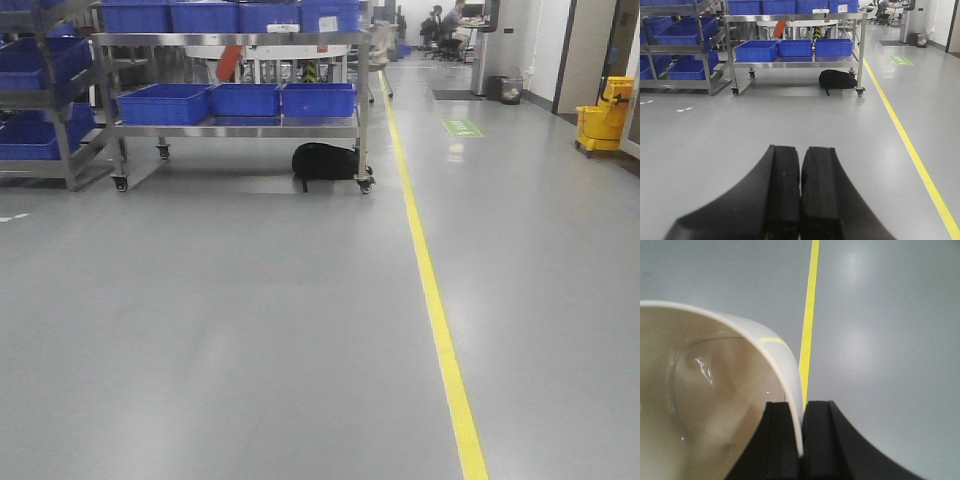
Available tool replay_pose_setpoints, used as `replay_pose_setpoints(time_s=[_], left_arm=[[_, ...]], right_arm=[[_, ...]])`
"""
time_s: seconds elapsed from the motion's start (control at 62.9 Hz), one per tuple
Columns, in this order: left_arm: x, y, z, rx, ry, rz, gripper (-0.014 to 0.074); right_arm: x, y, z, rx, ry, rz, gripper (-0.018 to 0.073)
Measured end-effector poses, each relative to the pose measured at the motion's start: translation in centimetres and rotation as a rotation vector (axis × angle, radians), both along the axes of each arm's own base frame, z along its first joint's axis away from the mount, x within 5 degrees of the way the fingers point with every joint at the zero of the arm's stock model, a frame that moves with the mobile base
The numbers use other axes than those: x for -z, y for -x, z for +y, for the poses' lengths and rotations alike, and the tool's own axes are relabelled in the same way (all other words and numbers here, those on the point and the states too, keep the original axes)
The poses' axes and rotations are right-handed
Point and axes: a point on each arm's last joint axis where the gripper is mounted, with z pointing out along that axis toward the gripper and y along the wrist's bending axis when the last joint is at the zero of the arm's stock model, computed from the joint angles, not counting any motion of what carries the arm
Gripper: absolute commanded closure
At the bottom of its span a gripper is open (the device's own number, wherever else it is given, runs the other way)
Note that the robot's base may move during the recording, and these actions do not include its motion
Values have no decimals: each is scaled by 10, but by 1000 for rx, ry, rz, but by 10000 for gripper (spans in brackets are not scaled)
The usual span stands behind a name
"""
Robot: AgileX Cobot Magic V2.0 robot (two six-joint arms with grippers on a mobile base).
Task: Move white bin to right shelf second layer
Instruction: 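Turn away from the table carrying the bin in the right gripper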
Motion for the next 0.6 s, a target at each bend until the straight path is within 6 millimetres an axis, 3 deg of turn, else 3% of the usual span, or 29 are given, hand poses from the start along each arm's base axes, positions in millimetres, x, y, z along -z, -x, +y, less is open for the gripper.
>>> replay_pose_setpoints(time_s=[0.604], left_arm=[[0, 0, 0, 0, 0, 0, 512]], right_arm=[[0, 0, 0, 0, 0, 0, 504]])
